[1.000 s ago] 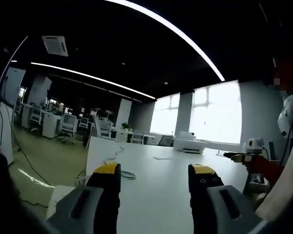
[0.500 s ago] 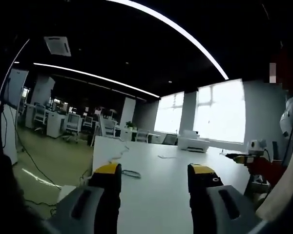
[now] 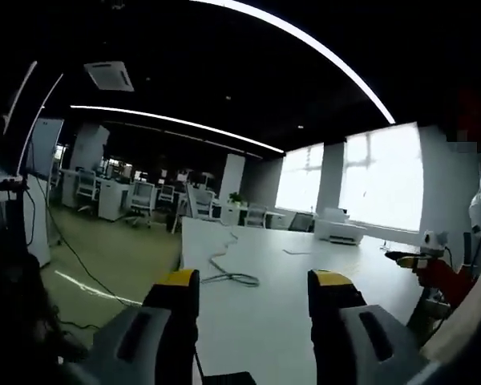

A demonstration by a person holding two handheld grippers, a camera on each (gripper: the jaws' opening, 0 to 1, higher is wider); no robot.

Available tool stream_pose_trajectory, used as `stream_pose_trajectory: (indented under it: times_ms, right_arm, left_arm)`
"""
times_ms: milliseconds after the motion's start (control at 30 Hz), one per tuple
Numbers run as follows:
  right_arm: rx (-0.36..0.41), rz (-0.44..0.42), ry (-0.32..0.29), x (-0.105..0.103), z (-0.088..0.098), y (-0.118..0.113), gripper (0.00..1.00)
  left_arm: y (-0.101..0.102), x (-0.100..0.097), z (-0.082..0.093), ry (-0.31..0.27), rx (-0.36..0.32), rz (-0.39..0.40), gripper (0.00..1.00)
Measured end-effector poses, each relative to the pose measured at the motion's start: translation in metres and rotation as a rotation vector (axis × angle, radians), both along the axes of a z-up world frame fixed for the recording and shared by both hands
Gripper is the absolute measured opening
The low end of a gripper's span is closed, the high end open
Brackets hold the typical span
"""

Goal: Pick up the power strip scattered on the table, fix it on the side mounting bracket of the table, and press the switch

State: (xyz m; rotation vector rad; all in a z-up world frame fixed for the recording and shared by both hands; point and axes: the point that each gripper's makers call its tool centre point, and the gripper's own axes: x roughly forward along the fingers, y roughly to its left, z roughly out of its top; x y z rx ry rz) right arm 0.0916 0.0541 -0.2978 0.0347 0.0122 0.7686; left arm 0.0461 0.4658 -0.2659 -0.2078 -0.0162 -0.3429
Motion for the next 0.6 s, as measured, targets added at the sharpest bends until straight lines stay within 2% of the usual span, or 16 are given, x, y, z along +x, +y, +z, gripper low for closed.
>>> stream_pose_trajectory:
  times_ms: [133, 300, 467, 600]
  right_arm:
    - [-0.002, 0.008, 0.005, 0.001, -0.002, 0.003, 0.52]
    - [-0.001, 0.017, -0.001, 0.003, 0.002, 0.005, 0.52]
    - [-0.005, 0.023, -0.006, 0.005, 0.005, 0.008, 0.51]
    - [-0.007, 0.034, -0.006, 0.007, 0.006, 0.013, 0.51]
  left_arm:
    - [0.009, -0.004, 0.004, 0.005, 0.072, 0.023, 0.56]
    - [0.02, -0.008, 0.01, 0.011, 0.072, 0.041, 0.56]
    - [0.039, -0.009, 0.0, 0.079, 0.128, 0.093, 0.55]
    - [0.046, -0.011, -0.004, 0.105, 0.116, 0.097, 0.55]
